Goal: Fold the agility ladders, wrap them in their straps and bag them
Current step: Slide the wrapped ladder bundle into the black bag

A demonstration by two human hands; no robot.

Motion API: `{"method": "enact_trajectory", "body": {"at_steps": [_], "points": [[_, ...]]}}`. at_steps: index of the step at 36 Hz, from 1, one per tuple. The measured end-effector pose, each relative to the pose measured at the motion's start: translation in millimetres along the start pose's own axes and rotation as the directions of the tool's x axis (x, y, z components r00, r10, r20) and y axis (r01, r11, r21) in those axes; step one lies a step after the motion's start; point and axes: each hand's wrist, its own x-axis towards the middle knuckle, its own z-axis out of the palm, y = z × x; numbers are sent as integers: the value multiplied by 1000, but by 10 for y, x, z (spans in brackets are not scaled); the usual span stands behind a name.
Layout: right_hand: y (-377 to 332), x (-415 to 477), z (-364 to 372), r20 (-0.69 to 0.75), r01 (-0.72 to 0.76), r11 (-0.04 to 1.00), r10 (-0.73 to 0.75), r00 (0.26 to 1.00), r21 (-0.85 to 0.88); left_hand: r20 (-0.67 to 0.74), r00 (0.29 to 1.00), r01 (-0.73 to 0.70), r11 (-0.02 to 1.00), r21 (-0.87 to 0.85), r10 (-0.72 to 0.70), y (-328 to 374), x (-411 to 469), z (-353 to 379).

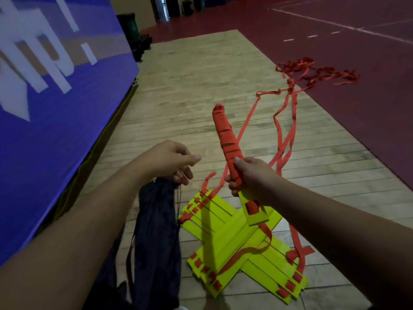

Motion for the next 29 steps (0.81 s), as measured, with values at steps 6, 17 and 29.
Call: {"method": "enact_trajectory", "body": {"at_steps": [6, 17, 29], "points": [[399, 251, 273, 81, -62, 983, 77, 994, -172, 66, 978, 195, 980, 31, -197, -778, 170, -352], [1524, 880, 1200, 162, -199, 958, 234, 959, -206, 102, 817, 577, 809, -112, -568, -3055, 287, -191], [2356, 1338, 1703, 197, -240, 881, 341, 919, -408, -52, 577, 812, 567, 137, -815, -4918, 55, 372]]}}
